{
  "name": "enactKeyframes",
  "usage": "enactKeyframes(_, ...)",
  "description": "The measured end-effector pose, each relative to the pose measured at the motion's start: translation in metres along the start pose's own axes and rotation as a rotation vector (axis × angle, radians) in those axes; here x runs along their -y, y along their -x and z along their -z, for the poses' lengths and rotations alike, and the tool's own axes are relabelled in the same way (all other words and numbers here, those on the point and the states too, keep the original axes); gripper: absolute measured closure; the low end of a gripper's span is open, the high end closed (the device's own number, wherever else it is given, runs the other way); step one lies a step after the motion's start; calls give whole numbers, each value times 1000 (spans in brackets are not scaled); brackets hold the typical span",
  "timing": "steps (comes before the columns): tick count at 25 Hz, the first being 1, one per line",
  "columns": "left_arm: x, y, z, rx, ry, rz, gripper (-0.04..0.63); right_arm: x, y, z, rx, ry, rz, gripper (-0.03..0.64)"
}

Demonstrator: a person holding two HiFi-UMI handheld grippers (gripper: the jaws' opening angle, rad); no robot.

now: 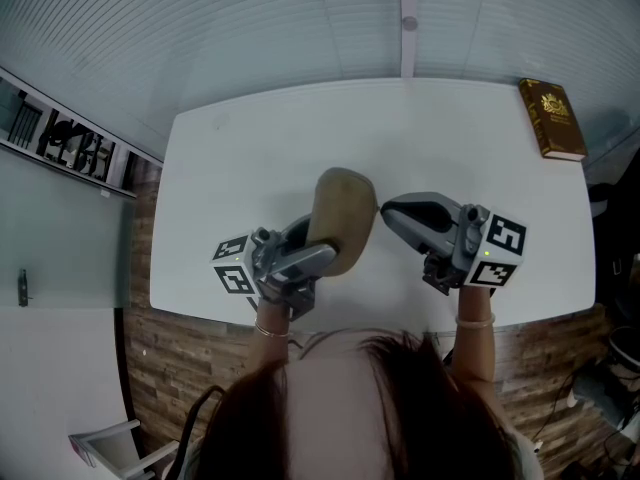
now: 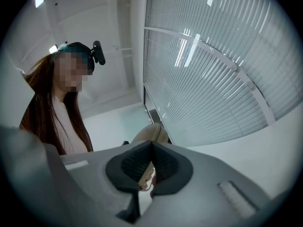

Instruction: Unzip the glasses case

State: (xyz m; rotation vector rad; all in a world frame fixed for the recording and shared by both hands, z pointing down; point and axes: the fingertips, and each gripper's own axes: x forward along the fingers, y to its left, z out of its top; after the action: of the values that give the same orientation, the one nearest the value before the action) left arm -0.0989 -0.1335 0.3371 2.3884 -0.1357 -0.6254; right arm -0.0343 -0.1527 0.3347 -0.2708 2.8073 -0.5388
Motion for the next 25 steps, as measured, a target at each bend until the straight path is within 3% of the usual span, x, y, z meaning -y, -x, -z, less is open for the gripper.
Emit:
enactKeyframes(11, -9, 0, -2, 94, 83, -16, 308, 4, 1, 3, 16, -11, 38, 615)
enactKeyframes(25, -16, 2, -9, 171, 120, -25, 307, 6, -2, 7, 15, -17, 53, 615)
